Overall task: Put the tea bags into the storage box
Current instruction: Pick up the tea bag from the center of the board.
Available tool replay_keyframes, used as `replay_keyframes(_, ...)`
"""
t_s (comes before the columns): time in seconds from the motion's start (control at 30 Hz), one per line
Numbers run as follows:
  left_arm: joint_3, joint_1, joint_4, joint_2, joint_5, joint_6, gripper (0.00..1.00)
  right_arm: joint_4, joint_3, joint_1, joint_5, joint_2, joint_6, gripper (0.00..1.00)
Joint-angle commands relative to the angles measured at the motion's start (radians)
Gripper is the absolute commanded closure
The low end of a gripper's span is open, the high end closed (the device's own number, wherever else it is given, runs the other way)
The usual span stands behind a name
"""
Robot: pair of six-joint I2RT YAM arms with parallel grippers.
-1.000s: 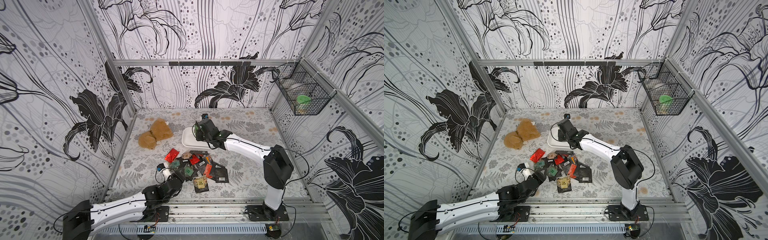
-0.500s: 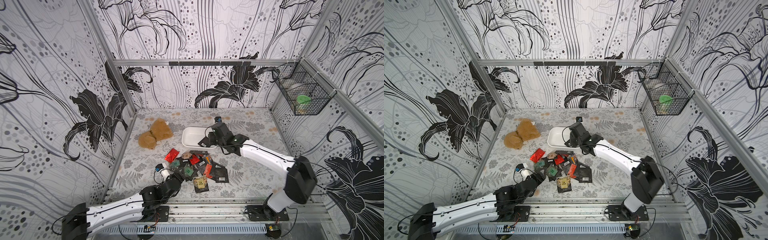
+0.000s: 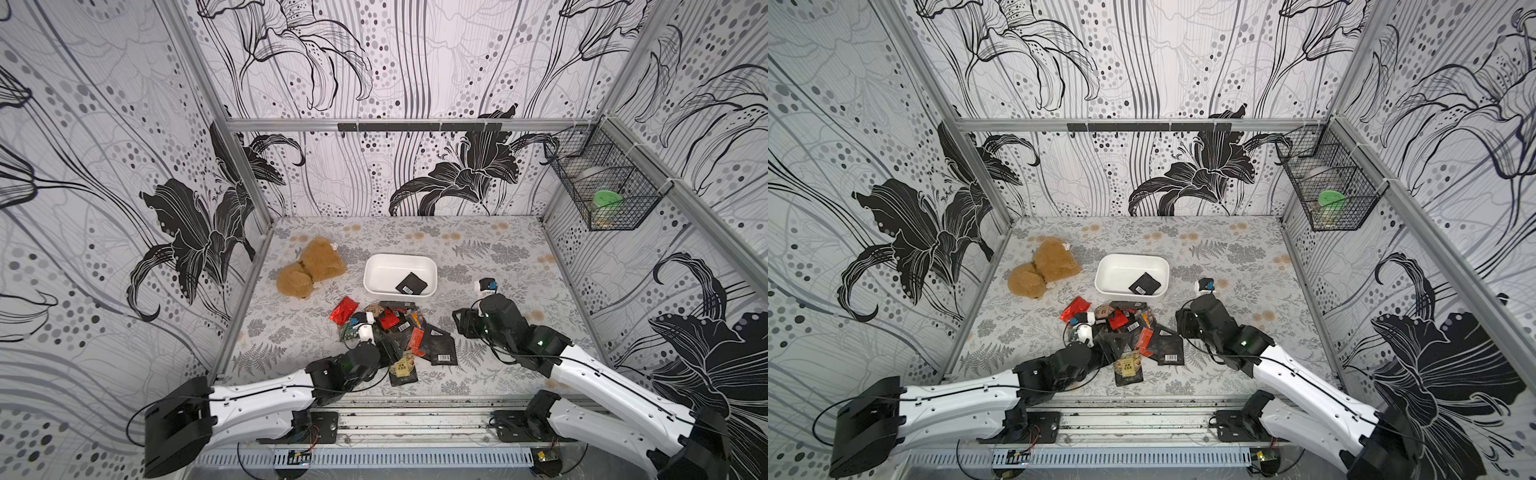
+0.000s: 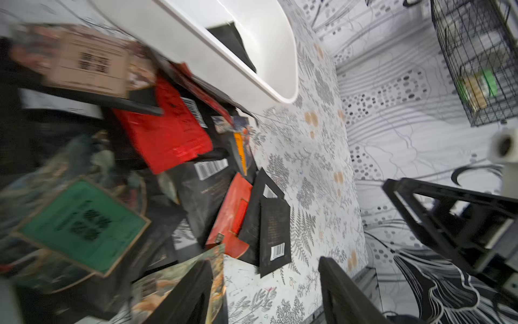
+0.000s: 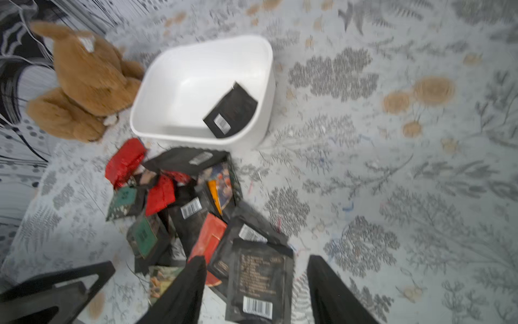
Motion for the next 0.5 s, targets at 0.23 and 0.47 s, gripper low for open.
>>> replay_keyframes(0.23, 0.219, -0.076, 0.11, 0.333, 0.11, 0.04, 0.4, 0.059, -0.208, 0.002, -0.14, -0.086, 0.156, 0.38)
replay_keyframes(0.47, 0.27, -0.076, 0.103, 0.435, 0.079, 0.001, 0.41, 0.146, -0.239, 0.002, -0.176, 0.003, 0.137, 0.55)
